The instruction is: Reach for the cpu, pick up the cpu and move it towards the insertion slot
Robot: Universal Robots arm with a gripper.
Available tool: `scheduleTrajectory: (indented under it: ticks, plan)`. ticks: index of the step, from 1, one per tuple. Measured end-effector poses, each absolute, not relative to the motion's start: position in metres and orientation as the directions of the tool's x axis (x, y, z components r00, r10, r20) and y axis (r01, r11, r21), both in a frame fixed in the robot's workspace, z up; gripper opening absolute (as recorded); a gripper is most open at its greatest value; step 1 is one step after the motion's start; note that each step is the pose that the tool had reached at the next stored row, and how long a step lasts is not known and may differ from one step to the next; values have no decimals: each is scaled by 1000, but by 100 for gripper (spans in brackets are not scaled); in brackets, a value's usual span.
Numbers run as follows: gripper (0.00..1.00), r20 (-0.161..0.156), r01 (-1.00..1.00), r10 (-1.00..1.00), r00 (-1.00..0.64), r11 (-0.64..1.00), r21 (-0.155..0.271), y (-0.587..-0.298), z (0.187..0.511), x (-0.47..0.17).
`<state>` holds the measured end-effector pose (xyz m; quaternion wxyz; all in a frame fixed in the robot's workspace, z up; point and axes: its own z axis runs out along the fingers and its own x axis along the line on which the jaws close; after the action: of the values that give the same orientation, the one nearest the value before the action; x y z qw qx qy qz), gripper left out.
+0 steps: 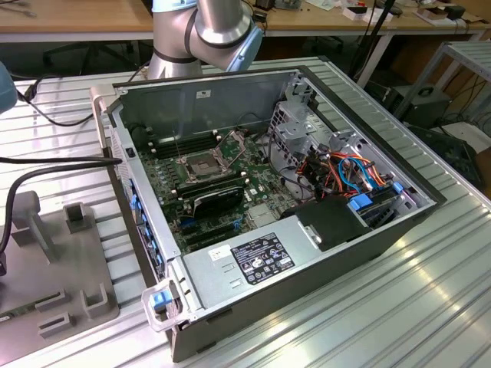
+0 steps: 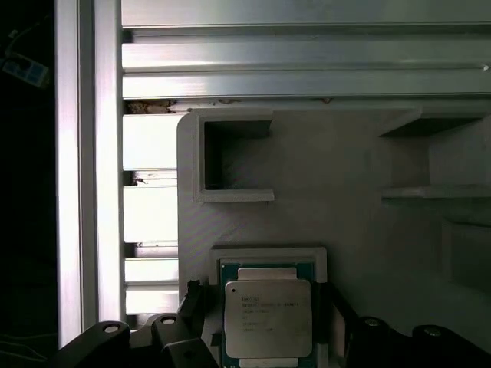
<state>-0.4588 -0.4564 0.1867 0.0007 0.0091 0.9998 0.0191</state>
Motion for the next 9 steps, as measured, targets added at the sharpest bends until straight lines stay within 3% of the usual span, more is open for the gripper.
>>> scheduleTrajectory:
  ticks: [9]
  plan:
    - [71,-1,18,18,-1000,999,37,-456,186,-457]
